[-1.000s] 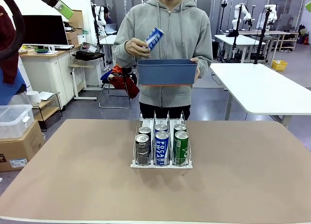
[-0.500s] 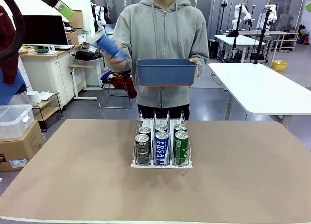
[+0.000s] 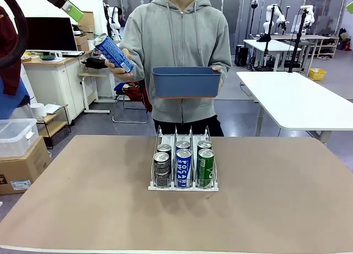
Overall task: Fill the beverage cans into the dispenser.
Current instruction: Pick up the Ionic drink handed by the human.
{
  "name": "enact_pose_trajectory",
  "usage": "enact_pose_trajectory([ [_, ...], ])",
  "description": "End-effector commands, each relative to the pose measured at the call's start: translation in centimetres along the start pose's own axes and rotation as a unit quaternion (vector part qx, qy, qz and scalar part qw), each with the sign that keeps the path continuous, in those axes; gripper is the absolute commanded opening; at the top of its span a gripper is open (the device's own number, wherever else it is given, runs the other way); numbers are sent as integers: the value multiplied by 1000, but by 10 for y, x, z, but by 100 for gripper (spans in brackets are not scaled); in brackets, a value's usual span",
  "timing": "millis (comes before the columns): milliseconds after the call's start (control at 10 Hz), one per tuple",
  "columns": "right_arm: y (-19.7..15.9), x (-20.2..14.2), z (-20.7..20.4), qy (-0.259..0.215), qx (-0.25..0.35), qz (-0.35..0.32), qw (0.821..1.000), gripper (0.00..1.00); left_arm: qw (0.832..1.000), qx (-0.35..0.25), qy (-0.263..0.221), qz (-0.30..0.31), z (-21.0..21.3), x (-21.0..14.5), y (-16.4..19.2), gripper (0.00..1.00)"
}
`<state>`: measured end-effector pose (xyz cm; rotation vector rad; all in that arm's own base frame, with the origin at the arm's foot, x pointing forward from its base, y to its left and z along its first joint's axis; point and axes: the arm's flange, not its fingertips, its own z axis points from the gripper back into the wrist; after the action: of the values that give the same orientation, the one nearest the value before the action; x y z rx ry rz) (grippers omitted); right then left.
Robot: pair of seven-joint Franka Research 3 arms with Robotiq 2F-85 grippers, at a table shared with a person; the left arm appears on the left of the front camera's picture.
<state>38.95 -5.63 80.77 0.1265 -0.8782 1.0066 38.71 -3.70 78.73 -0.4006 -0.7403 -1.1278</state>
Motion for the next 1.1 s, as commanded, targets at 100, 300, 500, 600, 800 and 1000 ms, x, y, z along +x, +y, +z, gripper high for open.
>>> enact_pose_trajectory([
  [100, 0, -1, 0, -2, 3, 2, 1000, 100, 1000, -2, -10, -1, -1, -2, -1, 100],
  [300, 0, -1, 0, -2, 3, 2, 1000, 100, 1000, -2, -10, -1, -1, -2, -1, 100],
  [500, 0, -1, 0, -2, 3, 2, 1000, 100, 1000, -2, -10, -1, -1, -2, -1, 100],
  [600, 0, -1, 0, -2, 3, 2, 1000, 100, 1000, -2, -10, -1, -1, -2, -1, 100],
  [800, 0, -1, 0, -2, 3, 2, 1000, 100, 1000, 17, 6, -22, -8, 0, -2, 100],
  [1000, 0, -1, 0, -2, 3, 2, 1000, 100, 997, 54, 17, -49, -26, 2, 11, 100],
])
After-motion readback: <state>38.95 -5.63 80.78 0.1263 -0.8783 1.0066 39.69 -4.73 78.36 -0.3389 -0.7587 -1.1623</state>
